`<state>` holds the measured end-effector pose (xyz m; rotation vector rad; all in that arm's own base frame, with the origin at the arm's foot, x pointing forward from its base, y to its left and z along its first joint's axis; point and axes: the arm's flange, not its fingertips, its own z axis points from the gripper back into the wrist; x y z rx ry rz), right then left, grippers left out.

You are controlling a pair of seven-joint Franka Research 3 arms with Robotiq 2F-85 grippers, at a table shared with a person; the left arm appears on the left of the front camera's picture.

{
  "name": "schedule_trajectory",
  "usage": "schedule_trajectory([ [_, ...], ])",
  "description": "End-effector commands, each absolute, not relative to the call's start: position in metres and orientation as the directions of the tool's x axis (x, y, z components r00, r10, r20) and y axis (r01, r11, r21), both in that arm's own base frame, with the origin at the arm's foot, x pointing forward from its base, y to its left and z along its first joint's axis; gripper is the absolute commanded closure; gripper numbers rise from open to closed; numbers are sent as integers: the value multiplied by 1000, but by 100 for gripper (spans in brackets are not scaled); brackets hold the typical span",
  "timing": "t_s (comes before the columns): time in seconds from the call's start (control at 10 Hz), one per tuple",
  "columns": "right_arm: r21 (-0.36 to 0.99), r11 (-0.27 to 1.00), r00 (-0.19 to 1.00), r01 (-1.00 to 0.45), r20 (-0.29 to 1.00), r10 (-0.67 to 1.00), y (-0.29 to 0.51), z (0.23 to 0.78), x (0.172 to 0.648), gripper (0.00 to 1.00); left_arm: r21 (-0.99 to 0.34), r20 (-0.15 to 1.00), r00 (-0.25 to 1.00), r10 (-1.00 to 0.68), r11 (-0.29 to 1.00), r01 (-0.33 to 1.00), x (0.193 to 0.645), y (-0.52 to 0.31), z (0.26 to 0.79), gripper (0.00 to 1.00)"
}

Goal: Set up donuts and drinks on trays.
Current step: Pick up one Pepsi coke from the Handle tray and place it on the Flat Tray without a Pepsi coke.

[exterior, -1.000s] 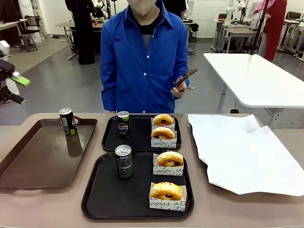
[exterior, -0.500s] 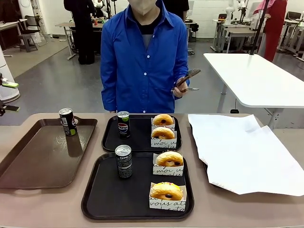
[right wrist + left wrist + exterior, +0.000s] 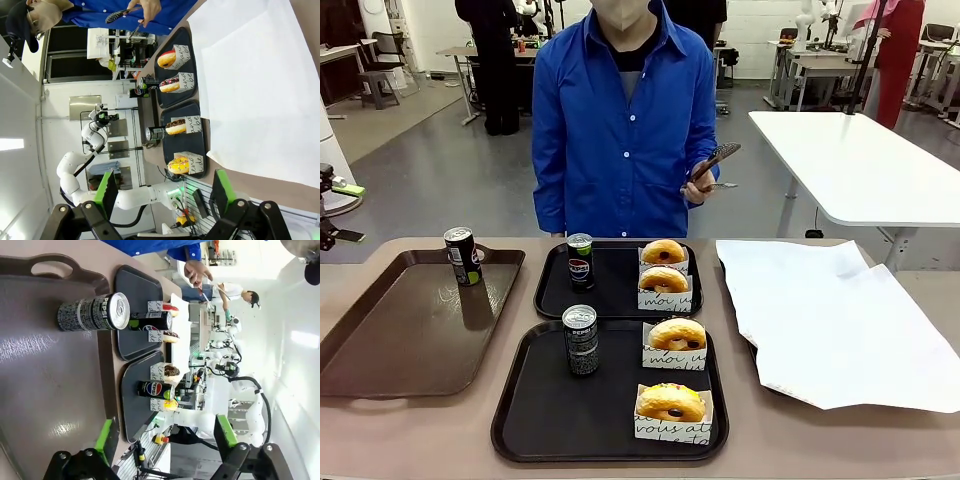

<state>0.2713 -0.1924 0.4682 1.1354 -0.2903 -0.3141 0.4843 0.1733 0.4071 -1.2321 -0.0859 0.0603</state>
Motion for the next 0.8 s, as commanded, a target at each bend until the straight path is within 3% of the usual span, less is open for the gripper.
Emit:
schedule_trajectory([
  [0.0, 922, 376, 918, 88, 71, -391, -192, 469, 272, 0, -945, 34, 994, 106, 328, -2, 487, 166, 405, 0],
  [0.7, 922, 376, 918, 88, 71, -391, -192, 469, 272, 0, -945, 34, 994, 106, 328, -2, 487, 166, 405, 0],
])
